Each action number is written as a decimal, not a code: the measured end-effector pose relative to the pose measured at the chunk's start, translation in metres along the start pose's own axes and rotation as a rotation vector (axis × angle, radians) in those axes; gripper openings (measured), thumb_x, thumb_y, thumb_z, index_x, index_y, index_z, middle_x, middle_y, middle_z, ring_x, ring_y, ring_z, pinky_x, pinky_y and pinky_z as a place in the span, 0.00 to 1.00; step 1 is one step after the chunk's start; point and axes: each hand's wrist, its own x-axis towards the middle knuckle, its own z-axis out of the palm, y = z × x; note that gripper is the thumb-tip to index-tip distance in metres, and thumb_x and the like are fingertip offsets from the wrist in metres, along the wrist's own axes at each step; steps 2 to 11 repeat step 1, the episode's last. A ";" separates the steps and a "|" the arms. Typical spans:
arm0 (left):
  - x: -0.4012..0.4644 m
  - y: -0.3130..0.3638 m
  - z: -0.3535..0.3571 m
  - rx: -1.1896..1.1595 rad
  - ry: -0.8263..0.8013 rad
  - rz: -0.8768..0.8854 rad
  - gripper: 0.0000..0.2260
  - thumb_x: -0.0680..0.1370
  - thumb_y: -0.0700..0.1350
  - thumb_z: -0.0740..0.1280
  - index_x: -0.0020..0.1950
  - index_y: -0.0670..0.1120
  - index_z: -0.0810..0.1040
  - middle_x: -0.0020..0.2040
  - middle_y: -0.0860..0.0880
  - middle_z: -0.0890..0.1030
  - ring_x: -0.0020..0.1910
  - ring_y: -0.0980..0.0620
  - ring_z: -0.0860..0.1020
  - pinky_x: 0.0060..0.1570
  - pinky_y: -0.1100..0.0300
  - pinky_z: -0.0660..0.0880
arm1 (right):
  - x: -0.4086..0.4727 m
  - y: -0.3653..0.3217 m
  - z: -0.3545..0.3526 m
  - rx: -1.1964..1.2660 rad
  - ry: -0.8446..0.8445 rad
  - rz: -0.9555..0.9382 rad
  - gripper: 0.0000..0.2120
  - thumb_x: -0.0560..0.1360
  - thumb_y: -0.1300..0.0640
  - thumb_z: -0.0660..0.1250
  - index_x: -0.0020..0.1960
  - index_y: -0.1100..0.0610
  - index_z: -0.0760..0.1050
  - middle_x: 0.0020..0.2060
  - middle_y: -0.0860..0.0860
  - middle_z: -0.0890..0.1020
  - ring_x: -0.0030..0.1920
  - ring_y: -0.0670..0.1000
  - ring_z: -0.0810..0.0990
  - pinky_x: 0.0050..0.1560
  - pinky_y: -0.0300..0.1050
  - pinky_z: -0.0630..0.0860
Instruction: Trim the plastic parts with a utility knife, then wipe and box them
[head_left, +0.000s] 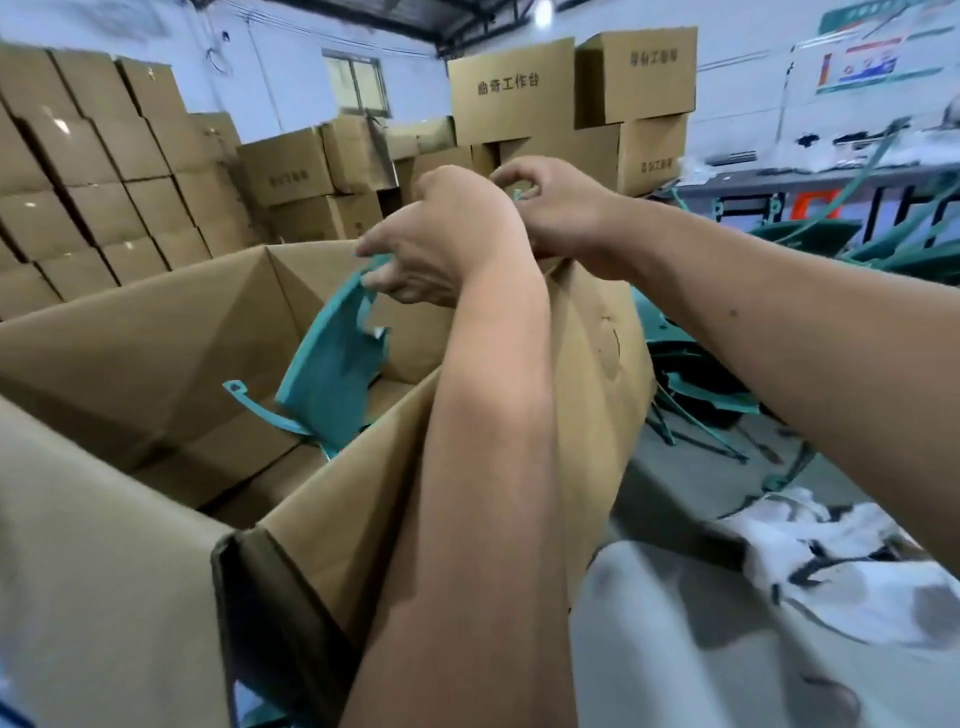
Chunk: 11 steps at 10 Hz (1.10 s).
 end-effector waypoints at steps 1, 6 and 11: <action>-0.018 -0.004 -0.001 0.043 -0.047 0.215 0.30 0.83 0.46 0.60 0.83 0.48 0.54 0.81 0.40 0.56 0.78 0.40 0.59 0.74 0.50 0.61 | -0.008 0.009 -0.015 0.186 0.254 -0.058 0.22 0.80 0.56 0.73 0.71 0.57 0.73 0.63 0.55 0.79 0.60 0.54 0.82 0.53 0.46 0.83; -0.018 -0.004 -0.001 0.043 -0.047 0.215 0.30 0.83 0.46 0.60 0.83 0.48 0.54 0.81 0.40 0.56 0.78 0.40 0.59 0.74 0.50 0.61 | -0.008 0.009 -0.015 0.186 0.254 -0.058 0.22 0.80 0.56 0.73 0.71 0.57 0.73 0.63 0.55 0.79 0.60 0.54 0.82 0.53 0.46 0.83; -0.018 -0.004 -0.001 0.043 -0.047 0.215 0.30 0.83 0.46 0.60 0.83 0.48 0.54 0.81 0.40 0.56 0.78 0.40 0.59 0.74 0.50 0.61 | -0.008 0.009 -0.015 0.186 0.254 -0.058 0.22 0.80 0.56 0.73 0.71 0.57 0.73 0.63 0.55 0.79 0.60 0.54 0.82 0.53 0.46 0.83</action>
